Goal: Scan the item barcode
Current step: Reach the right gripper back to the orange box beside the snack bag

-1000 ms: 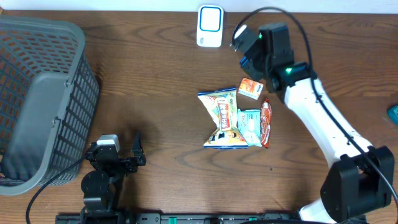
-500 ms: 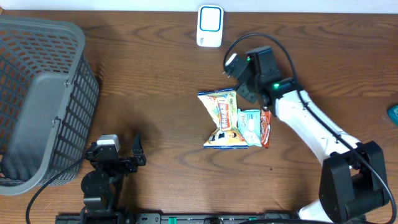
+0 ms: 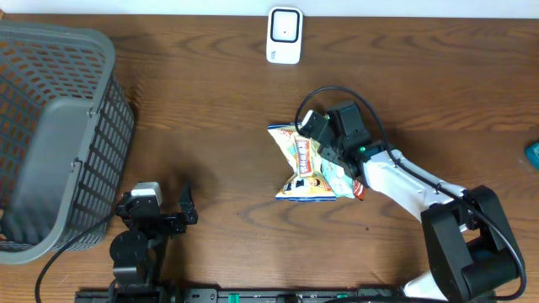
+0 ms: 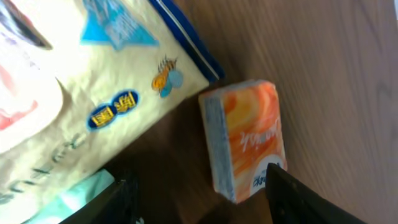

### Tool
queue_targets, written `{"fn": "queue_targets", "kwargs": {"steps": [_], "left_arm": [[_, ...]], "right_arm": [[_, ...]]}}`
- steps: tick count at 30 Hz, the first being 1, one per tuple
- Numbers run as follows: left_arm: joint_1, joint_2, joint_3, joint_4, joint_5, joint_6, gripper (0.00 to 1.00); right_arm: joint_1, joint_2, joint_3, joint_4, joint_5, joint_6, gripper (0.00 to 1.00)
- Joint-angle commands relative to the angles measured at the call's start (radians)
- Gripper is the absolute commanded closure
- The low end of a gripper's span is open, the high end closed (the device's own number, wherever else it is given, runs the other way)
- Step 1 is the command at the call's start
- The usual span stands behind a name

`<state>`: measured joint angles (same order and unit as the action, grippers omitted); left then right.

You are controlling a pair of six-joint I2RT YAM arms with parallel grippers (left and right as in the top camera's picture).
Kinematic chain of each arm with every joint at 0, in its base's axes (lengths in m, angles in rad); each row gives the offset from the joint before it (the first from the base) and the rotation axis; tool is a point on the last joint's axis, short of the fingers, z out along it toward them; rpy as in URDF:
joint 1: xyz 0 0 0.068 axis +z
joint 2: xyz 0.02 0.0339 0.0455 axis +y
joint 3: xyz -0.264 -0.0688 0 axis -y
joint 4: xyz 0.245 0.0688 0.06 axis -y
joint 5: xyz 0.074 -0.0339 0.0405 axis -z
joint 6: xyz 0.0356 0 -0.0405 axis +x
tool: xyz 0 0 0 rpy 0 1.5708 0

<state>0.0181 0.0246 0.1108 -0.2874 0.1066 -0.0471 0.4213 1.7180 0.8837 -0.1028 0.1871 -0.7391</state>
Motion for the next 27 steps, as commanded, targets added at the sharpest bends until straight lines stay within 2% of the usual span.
{"fn": "queue_targets", "kwargs": {"steps": [1, 9, 27], "left_arm": [[0.003, -0.001, -0.014, -0.026, 0.013, 0.017, 0.02], [0.003, -0.001, -0.014, -0.026, 0.013, 0.017, 0.02], [0.003, -0.001, -0.014, -0.026, 0.013, 0.017, 0.02]], "right_arm": [[0.002, -0.012, -0.036, 0.056, 0.043, -0.048, 0.41], [-0.019, -0.012, -0.04, 0.116, 0.031, -0.045, 0.37], [-0.043, 0.003, -0.04, 0.174, -0.036, -0.008, 0.38]]}}
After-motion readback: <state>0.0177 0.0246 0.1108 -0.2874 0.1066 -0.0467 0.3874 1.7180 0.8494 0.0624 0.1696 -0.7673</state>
